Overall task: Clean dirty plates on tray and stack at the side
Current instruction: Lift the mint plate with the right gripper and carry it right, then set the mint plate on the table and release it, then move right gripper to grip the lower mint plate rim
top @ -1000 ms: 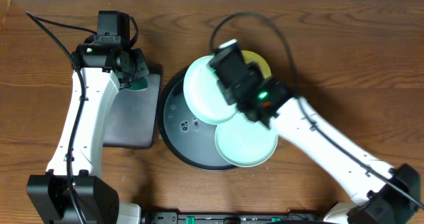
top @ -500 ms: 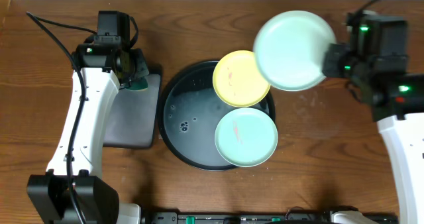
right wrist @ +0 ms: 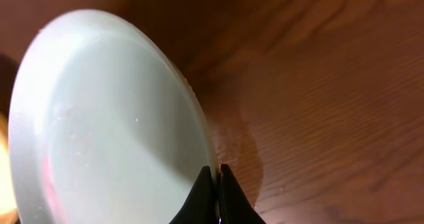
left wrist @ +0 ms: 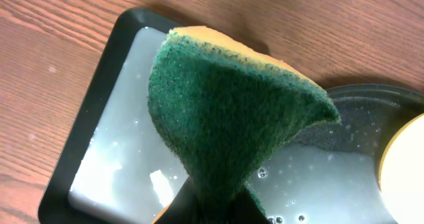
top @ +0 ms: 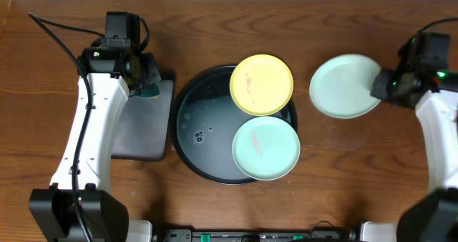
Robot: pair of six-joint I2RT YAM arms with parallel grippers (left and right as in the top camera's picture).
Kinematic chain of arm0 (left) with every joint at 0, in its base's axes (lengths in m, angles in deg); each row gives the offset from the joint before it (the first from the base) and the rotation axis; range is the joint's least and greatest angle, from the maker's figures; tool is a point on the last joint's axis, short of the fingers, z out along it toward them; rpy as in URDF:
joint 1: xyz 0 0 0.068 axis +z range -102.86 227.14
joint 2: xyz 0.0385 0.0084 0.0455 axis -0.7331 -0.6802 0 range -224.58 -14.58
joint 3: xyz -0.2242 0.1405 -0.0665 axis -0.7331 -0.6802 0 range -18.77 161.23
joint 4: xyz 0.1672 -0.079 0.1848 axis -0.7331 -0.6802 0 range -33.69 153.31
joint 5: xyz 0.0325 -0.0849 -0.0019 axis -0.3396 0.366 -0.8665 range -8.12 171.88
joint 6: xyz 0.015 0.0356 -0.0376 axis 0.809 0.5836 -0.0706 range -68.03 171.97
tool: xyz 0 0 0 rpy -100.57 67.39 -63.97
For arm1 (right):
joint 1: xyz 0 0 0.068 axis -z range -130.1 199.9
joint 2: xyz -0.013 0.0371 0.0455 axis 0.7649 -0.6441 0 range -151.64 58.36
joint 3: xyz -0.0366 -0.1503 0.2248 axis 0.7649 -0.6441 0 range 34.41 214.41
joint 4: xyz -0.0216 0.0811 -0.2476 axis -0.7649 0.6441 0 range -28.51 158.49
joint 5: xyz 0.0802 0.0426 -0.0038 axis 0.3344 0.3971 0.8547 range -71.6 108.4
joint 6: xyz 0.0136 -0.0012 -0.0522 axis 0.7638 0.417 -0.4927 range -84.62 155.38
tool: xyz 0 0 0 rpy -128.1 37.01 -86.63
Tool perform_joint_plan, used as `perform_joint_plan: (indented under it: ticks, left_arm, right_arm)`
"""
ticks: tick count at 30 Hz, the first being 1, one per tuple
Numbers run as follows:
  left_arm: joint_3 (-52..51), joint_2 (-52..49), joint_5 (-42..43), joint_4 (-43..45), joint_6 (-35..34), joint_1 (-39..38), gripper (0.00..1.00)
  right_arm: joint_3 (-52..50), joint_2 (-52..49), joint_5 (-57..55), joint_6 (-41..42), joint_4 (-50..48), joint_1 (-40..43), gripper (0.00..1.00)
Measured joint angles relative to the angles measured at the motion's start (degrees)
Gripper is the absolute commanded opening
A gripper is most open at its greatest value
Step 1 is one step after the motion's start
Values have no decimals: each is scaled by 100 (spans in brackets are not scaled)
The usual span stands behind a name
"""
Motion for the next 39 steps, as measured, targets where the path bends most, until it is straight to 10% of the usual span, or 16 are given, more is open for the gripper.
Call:
perform_joint_plan:
  ticks: [17,26,39]
  left_arm:
    - [0,0,2,0,0,0,8]
    - [0,0,0,0,0,0,8]
    - [0,0,2,2,0,0,8]
  right_arm:
    - [-774,-448,63,-127,-918,0,16]
    - [168,-448,988,-435,284,-96,26]
    - [260,-870,1799,-1012,1373,-2079,43]
